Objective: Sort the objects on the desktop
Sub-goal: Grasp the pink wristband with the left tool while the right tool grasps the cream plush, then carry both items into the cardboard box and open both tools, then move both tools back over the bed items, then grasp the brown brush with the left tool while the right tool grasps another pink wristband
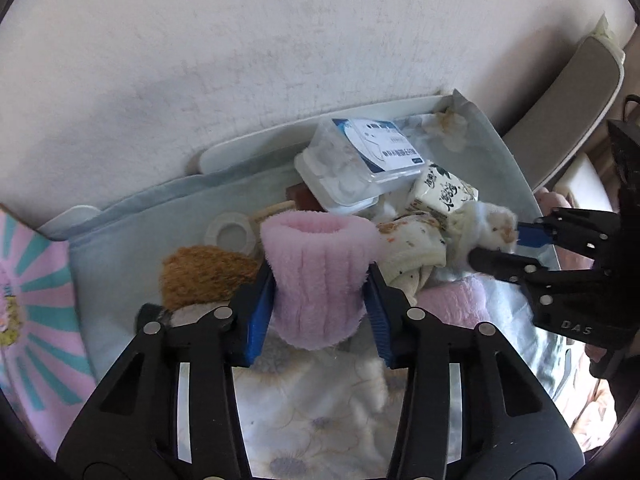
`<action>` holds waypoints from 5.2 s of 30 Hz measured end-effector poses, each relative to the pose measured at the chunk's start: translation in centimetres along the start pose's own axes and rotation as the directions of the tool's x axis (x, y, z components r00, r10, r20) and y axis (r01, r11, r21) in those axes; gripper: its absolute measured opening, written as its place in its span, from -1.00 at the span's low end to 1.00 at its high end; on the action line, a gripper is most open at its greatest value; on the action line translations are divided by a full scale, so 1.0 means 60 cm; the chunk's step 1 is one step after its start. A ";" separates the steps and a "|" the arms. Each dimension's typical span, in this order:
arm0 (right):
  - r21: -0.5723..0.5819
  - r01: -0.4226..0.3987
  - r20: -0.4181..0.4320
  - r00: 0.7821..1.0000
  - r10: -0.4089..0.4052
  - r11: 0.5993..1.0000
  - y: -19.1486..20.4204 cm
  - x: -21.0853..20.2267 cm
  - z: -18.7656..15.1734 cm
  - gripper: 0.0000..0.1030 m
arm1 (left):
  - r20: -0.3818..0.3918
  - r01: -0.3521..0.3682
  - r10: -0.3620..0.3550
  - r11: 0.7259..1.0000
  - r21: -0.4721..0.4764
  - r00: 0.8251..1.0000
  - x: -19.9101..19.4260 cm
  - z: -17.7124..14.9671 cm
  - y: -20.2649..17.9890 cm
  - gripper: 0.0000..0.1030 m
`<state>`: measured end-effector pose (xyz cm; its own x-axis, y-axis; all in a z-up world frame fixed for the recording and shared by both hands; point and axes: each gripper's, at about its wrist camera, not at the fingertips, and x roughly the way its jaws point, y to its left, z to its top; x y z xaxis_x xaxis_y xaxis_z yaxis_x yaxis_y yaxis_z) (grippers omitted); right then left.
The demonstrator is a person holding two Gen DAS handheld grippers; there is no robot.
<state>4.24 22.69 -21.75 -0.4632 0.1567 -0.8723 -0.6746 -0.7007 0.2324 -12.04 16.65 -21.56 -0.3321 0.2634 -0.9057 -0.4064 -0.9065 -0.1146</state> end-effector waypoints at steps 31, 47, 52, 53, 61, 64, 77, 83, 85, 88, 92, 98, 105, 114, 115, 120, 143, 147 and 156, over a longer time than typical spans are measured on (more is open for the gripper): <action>-0.416 -0.043 -0.106 0.994 -0.002 0.908 0.245 -0.146 0.124 -0.39 | 0.135 -0.032 0.043 0.996 -0.077 0.990 -0.372 -0.061 0.134 -0.23; -0.650 -0.184 -0.201 0.977 0.067 0.737 0.539 -0.098 0.224 -0.39 | 0.125 -0.128 0.172 0.946 -0.299 0.977 -0.432 -0.180 0.314 -0.23; -0.647 -0.237 -0.262 0.962 0.080 0.725 0.615 -0.043 0.232 -0.39 | 0.082 -0.137 0.175 0.929 -0.343 0.981 -0.417 -0.221 0.352 -0.23; -0.650 -0.240 -0.274 0.959 0.072 0.721 0.631 -0.028 0.232 -0.39 | 0.075 -0.135 0.172 0.926 -0.352 0.982 -0.412 -0.228 0.356 -0.23; -0.639 -0.236 -0.356 0.935 -0.010 0.732 0.681 0.062 0.235 -0.39 | 0.018 -0.130 0.146 0.922 -0.365 0.989 -0.376 -0.256 0.373 -0.23; -0.638 -0.226 -0.365 0.930 -0.030 0.736 0.687 0.079 0.235 -0.39 | 0.001 -0.125 0.135 0.920 -0.371 0.991 -0.361 -0.261 0.374 -0.23; -0.635 -0.225 -0.396 0.916 -0.061 0.739 0.695 0.097 0.236 -0.39 | -0.045 -0.119 0.110 0.928 -0.353 0.993 -0.322 -0.265 0.383 -0.23; -0.654 -0.230 -0.401 0.913 -0.072 0.721 0.707 0.108 0.239 -0.19 | -0.062 -0.106 0.089 0.923 -0.369 0.994 -0.317 -0.266 0.387 -0.16; -0.659 -0.216 -0.392 0.916 -0.085 0.721 0.707 0.112 0.238 0.02 | -0.110 -0.138 0.104 0.919 -0.370 0.988 -0.305 -0.266 0.386 0.36; -0.648 -0.203 -0.382 0.921 -0.083 0.734 0.703 0.115 0.238 0.22 | -0.092 -0.156 0.131 0.921 -0.357 0.987 -0.306 -0.269 0.382 1.00; -0.633 -0.193 -0.372 0.925 -0.076 0.749 0.696 0.104 0.239 0.22 | -0.089 -0.155 0.131 0.918 -0.366 0.987 -0.305 -0.272 0.383 1.00; -0.626 -0.148 -0.323 0.943 -0.082 0.766 0.676 0.065 0.245 0.22 | -0.066 -0.152 0.137 0.923 -0.354 0.988 -0.315 -0.272 0.368 1.00; -0.613 -0.158 -0.318 0.946 -0.059 0.774 0.641 0.038 0.234 0.22 | -0.037 -0.198 0.197 0.928 -0.314 0.980 -0.342 -0.262 0.347 1.00; -0.575 -0.104 -0.263 0.963 -0.062 0.811 0.559 -0.015 0.242 0.22 | -0.010 -0.165 0.169 0.946 -0.279 0.986 -0.353 -0.225 0.312 1.00; -0.570 -0.101 -0.258 0.964 -0.062 0.815 0.550 -0.022 0.243 0.22 | -0.006 -0.164 0.169 0.948 -0.272 0.986 -0.354 -0.216 0.306 1.00; -0.535 -0.086 -0.247 0.967 -0.058 0.840 0.493 -0.060 0.238 0.22 | 0.011 -0.168 0.176 0.958 -0.232 0.984 -0.359 -0.178 0.274 1.00; -0.291 0.060 -0.256 0.957 -0.138 0.955 0.175 -0.119 0.131 0.22 | -0.008 -0.038 0.038 0.999 0.019 0.999 -0.271 -0.049 0.090 0.99; -0.287 0.033 -0.282 0.952 -0.117 0.957 0.141 -0.102 0.097 0.22 | 0.015 -0.012 0.009 0.973 0.231 1.000 -0.234 -0.040 0.036 1.00; -0.387 -0.046 -0.305 0.949 -0.081 0.921 0.096 -0.039 0.027 0.22 | -0.065 0.087 -0.062 0.853 0.514 0.996 -0.110 -0.011 0.026 1.00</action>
<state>0.53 19.41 -17.71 -0.2103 -0.0068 -0.9776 -0.3773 -0.9219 0.0876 -9.94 13.26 -16.04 -0.2499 0.2974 -0.9215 -0.8133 -0.5809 0.0331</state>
